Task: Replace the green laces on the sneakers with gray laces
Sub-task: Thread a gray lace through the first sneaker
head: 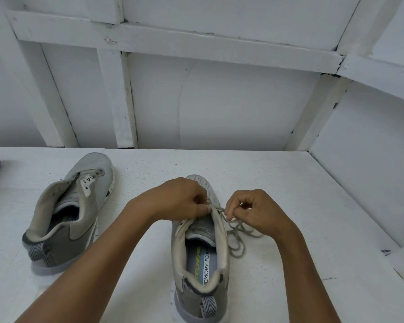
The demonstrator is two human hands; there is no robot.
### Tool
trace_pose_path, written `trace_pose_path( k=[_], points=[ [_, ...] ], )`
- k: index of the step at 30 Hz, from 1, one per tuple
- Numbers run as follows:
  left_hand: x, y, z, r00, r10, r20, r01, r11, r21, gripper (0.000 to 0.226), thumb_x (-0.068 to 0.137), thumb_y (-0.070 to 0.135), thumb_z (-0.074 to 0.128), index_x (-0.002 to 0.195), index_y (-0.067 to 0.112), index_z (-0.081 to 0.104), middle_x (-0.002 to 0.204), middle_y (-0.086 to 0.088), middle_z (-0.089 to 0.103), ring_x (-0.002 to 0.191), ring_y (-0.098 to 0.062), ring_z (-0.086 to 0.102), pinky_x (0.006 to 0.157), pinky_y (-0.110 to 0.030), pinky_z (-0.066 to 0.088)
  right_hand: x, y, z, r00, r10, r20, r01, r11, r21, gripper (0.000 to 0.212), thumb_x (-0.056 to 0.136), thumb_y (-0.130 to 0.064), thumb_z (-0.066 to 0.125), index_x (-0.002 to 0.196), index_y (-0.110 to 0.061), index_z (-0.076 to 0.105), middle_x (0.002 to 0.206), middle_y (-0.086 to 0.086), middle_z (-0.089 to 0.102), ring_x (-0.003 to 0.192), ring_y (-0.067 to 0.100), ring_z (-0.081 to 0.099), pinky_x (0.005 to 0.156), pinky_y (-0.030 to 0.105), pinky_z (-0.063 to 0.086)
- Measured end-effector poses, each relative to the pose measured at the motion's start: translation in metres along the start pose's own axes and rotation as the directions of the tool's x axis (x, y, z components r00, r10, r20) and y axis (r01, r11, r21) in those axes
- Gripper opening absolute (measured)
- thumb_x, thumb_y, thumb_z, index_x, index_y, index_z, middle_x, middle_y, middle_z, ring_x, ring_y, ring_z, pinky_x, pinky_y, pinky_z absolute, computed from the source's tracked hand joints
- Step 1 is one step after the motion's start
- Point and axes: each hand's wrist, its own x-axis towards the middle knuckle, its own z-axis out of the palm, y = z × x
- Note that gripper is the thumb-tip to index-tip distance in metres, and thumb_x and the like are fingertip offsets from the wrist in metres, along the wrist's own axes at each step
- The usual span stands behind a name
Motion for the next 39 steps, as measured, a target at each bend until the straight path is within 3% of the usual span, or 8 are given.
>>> trace_pose_path(
  k=[4, 7, 10, 12, 19, 25, 32, 39],
  points=[
    [-0.002, -0.010, -0.002, 0.997, -0.033, -0.069, 0.023, 0.989, -0.144, 0.027, 0.098, 0.037, 0.053, 0.089, 0.017, 0.067, 0.084, 0.004, 0.065, 0.081, -0.013, 0.059, 0.075, -0.034, 0.048, 0.008, 0.000, 0.000, 0.995, 0.090, -0.049, -0.088, 0.995, 0.035, 0.044, 0.081, 0.006, 0.047, 0.062, -0.024, 0.074, 0.072, 0.024, 0.067, 0.064, 0.048, 0.053, 0.061, 0.049, 0.048],
    [-0.002, -0.019, -0.008, 0.971, -0.134, -0.197, 0.073, 0.955, -0.287, 0.026, 0.101, 0.028, 0.048, 0.091, 0.016, 0.069, 0.085, 0.005, 0.069, 0.082, -0.012, 0.062, 0.075, -0.032, 0.049, 0.013, -0.006, 0.003, 0.972, 0.126, -0.199, -0.113, 0.991, 0.075, 0.038, 0.087, 0.001, 0.051, 0.070, -0.026, 0.071, 0.083, 0.005, 0.073, 0.088, 0.037, 0.064, 0.079, 0.048, 0.055],
    [-0.001, -0.025, -0.013, 0.949, -0.194, -0.248, 0.098, 0.931, -0.352, 0.019, 0.099, 0.026, 0.053, 0.093, 0.021, 0.070, 0.085, 0.009, 0.070, 0.080, -0.007, 0.062, 0.067, -0.024, 0.046, 0.018, -0.010, 0.006, 0.984, 0.177, 0.028, -0.176, 0.984, -0.036, 0.011, 0.095, -0.029, 0.061, 0.088, -0.026, 0.068, 0.087, -0.009, 0.069, 0.081, 0.012, 0.063, 0.077, 0.032, 0.050],
    [0.000, -0.027, -0.013, 0.947, -0.202, -0.252, 0.098, 0.923, -0.371, 0.016, 0.097, 0.028, 0.057, 0.090, 0.022, 0.070, 0.083, 0.009, 0.070, 0.080, -0.009, 0.063, 0.069, -0.026, 0.047, 0.021, -0.009, 0.011, 0.968, 0.196, 0.157, -0.181, 0.978, -0.105, 0.022, 0.094, -0.043, 0.061, 0.089, -0.022, 0.065, 0.078, -0.013, 0.063, 0.071, 0.006, 0.054, 0.072, 0.027, 0.043],
    [0.005, -0.024, -0.006, 0.962, -0.167, -0.216, 0.073, 0.920, -0.385, 0.010, 0.094, 0.027, 0.062, 0.091, 0.024, 0.071, 0.081, 0.013, 0.069, 0.077, -0.005, 0.062, 0.068, -0.023, 0.046, 0.022, -0.006, 0.007, 0.945, 0.194, 0.263, -0.198, 0.980, -0.011, 0.007, 0.096, -0.016, 0.061, 0.096, -0.012, 0.068, 0.072, -0.013, 0.059, 0.063, -0.001, 0.049, 0.065, 0.020, 0.040],
    [0.003, -0.021, -0.009, 0.999, -0.031, -0.026, 0.020, 0.941, -0.338, 0.008, 0.085, 0.035, 0.074, 0.079, 0.030, 0.075, 0.082, 0.006, 0.071, 0.082, -0.017, 0.065, 0.079, -0.043, 0.054, 0.016, -0.011, 0.003, 0.956, 0.176, 0.234, -0.209, 0.969, 0.128, 0.029, 0.093, -0.037, 0.065, 0.077, -0.013, 0.064, 0.066, -0.010, 0.057, 0.066, 0.008, 0.050, 0.067, 0.024, 0.042],
    [0.009, -0.010, -0.022, 0.994, -0.013, 0.110, 0.029, 0.988, -0.149, 0.007, 0.083, 0.033, 0.074, 0.084, 0.026, 0.074, 0.081, 0.006, 0.068, 0.071, -0.010, 0.057, 0.067, -0.030, 0.047, 0.013, -0.013, 0.002, 0.916, 0.129, 0.379, -0.235, 0.940, 0.247, 0.024, 0.091, -0.033, 0.069, 0.079, -0.013, 0.069, 0.072, 0.003, 0.063, 0.064, 0.011, 0.051, 0.061, 0.023, 0.040],
    [0.017, -0.002, -0.024, 0.988, 0.034, 0.153, -0.017, 0.993, -0.113, 0.007, 0.077, 0.029, 0.079, 0.083, 0.026, 0.075, 0.077, 0.007, 0.071, 0.064, -0.003, 0.056, 0.063, -0.026, 0.046, 0.011, -0.006, -0.002, 0.960, 0.086, 0.267, -0.166, 0.942, 0.293, 0.003, 0.086, -0.005, 0.073, 0.088, -0.007, 0.073, 0.070, 0.004, 0.064, 0.066, 0.011, 0.055, 0.062, 0.022, 0.043]
  ],
)
